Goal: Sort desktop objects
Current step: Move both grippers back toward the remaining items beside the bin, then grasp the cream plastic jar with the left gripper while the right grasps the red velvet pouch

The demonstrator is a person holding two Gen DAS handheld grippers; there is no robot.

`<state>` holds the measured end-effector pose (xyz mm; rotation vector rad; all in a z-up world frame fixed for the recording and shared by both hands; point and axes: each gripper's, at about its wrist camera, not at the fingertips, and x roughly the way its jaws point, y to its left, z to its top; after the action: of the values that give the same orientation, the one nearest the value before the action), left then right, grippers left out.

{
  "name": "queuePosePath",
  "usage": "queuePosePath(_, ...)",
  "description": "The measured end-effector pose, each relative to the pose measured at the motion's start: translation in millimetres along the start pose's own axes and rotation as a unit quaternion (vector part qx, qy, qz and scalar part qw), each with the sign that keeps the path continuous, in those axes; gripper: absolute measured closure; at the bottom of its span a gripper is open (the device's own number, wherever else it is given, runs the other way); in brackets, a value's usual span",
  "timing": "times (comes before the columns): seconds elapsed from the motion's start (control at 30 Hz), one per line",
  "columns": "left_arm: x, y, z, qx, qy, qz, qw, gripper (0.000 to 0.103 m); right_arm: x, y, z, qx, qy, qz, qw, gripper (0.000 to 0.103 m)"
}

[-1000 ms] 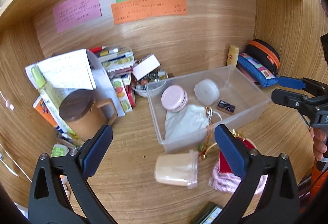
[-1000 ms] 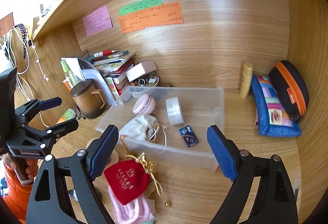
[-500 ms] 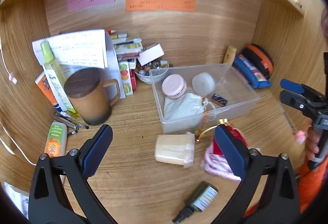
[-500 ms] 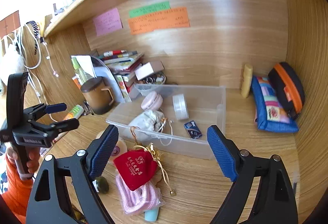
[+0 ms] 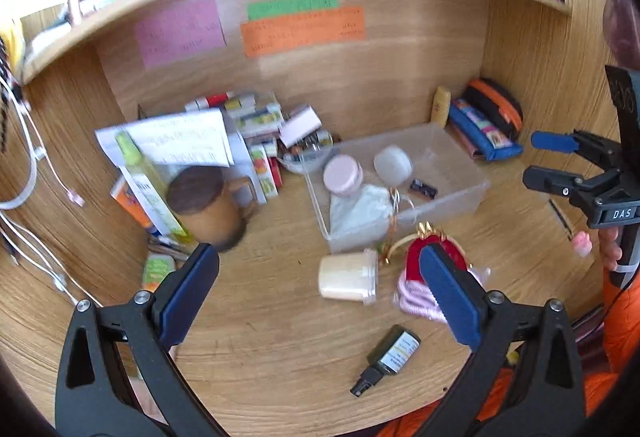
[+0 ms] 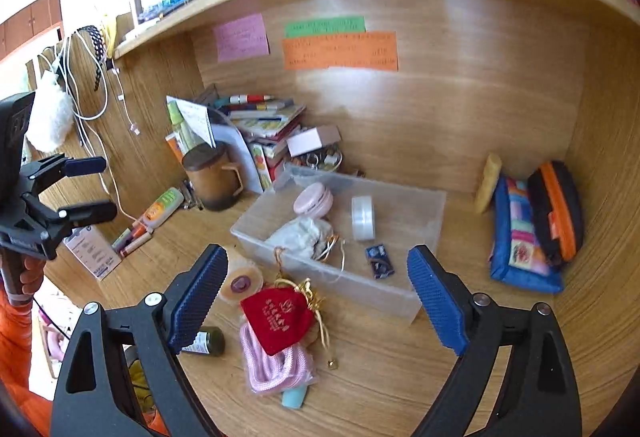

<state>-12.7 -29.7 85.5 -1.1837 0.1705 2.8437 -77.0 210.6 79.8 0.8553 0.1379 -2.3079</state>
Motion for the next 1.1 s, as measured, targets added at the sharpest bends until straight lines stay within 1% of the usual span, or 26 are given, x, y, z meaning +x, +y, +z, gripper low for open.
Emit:
queuePosePath(0.1, 24, 0, -12, 0.001, 0.020, -0.009, 0.9998, 0.001, 7, 4, -9, -0.009, 0.002, -0.011, 1.000, 0.013)
queuePosePath(0.2, 59, 2, -27, -0.007, 0.050, -0.017, 0.9986, 0.001, 17, 8, -19, -0.015, 0.007, -0.013, 1.000, 0.013)
queuePosePath(0.3, 88, 4, -41, -0.012, 0.075, -0.029, 0.9967, 0.001, 33, 10, -34, -0.012, 0.026, -0.011, 1.000, 0.013)
queuePosePath(0.4, 115, 4, -53, -0.014, 0.096, -0.022, 0.9950, 0.001, 56, 13, -50, -0.019, 0.052, -0.008, 0.998, 0.013)
queuePosePath(0.47, 129, 5, -57, -0.021, 0.108, -0.030, 0.9935, 0.001, 70, 15, -59, -0.022, 0.069, -0.008, 0.997, 0.013)
queuePosePath(0.57, 141, 6, -61, -0.025, 0.113, -0.039, 0.9925, 0.001, 94, 16, -68, -0.024, 0.098, 0.000, 0.995, 0.013)
queuePosePath(0.63, 147, 5, -62, -0.026, 0.114, -0.043, 0.9922, 0.001, 105, 17, -70, -0.025, 0.111, 0.007, 0.994, 0.013)
queuePosePath(0.8, 159, 0, -60, -0.020, 0.117, -0.044, 0.9920, 0.001, 119, 18, -71, -0.033, 0.112, 0.022, 0.993, 0.015)
queuePosePath(0.87, 164, -1, -59, -0.019, 0.120, -0.047, 0.9915, 0.001, 120, 20, -72, -0.035, 0.113, 0.030, 0.993, 0.026)
queuePosePath(0.9, 165, -2, -59, -0.019, 0.120, -0.050, 0.9913, 0.001, 122, 21, -72, -0.037, 0.116, 0.032, 0.992, 0.029)
queuePosePath(0.93, 166, -2, -59, -0.020, 0.119, -0.050, 0.9914, 0.001, 123, 21, -72, -0.039, 0.118, 0.034, 0.992, 0.037)
queuePosePath(0.97, 166, -3, -59, -0.019, 0.118, -0.050, 0.9916, 0.001, 125, 22, -73, -0.041, 0.121, 0.036, 0.991, 0.040)
queuePosePath(1.0, 166, -3, -58, -0.019, 0.115, -0.050, 0.9919, 0.001, 129, 24, -73, -0.045, 0.125, 0.037, 0.990, 0.047)
queuePosePath(1.03, 166, -4, -57, -0.020, 0.111, -0.050, 0.9923, 0.001, 130, 24, -73, -0.047, 0.126, 0.038, 0.990, 0.051)
queuePosePath(1.1, 166, -3, -56, -0.022, 0.102, -0.048, 0.9934, 0.001, 131, 23, -75, -0.047, 0.125, 0.041, 0.990, 0.055)
